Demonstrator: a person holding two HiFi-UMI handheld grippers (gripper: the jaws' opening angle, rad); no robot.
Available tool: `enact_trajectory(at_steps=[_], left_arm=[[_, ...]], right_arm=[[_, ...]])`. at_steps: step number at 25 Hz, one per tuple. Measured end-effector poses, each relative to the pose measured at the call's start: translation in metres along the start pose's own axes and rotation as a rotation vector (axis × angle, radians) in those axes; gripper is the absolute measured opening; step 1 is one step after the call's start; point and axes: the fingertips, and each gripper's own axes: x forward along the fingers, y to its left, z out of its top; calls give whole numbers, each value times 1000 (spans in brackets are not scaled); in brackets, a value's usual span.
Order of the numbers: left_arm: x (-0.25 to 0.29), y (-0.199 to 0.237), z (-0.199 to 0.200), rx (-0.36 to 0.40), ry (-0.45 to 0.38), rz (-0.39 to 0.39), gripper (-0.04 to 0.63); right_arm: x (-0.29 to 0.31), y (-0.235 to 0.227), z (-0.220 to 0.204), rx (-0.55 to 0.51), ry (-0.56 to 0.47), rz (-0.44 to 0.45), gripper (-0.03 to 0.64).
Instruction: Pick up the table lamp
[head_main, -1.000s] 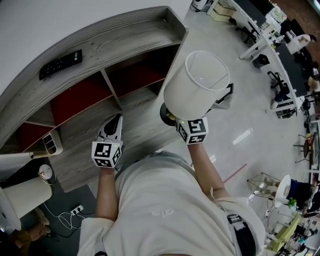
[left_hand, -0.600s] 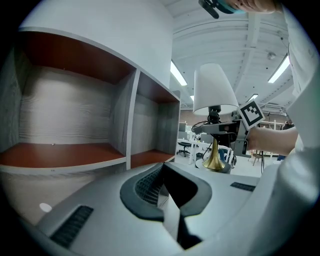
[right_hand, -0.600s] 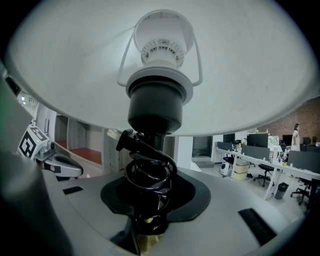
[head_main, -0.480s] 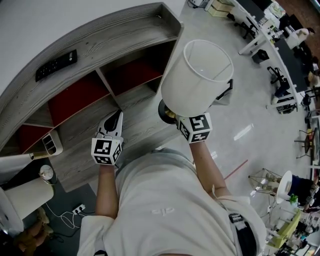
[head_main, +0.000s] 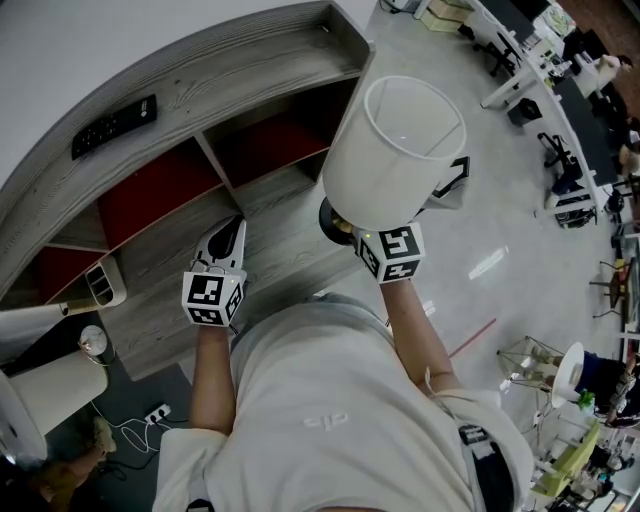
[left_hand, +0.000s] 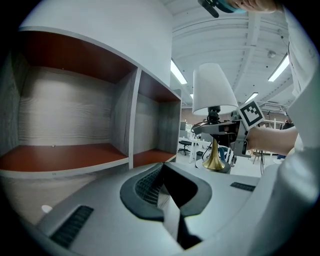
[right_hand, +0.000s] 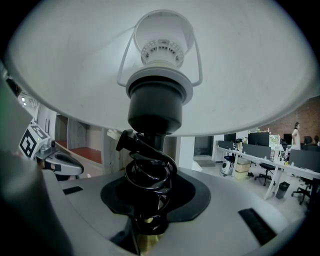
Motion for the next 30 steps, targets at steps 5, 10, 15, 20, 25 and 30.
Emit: enact_trajectory(at_steps=[5, 10, 15, 20, 25, 30], left_arm=[[2, 1, 1, 1, 3, -2, 17], [4, 1, 1, 1, 6, -7, 17], [5, 3, 0, 0, 11, -5, 17], [5, 4, -1, 1, 12, -4, 16], [5, 4, -2, -1, 15, -4, 16], [4, 4, -2, -3, 18, 0, 17]], right_arm=[[3, 2, 0, -6, 2, 9, 147], [6, 3, -2, -7, 6, 13, 147], [7, 2, -4, -2, 10, 8, 147], [6, 1, -6, 6, 14, 5, 147], [7, 1, -8, 8, 17, 4, 147], [7, 1, -9, 12, 18, 4, 147]])
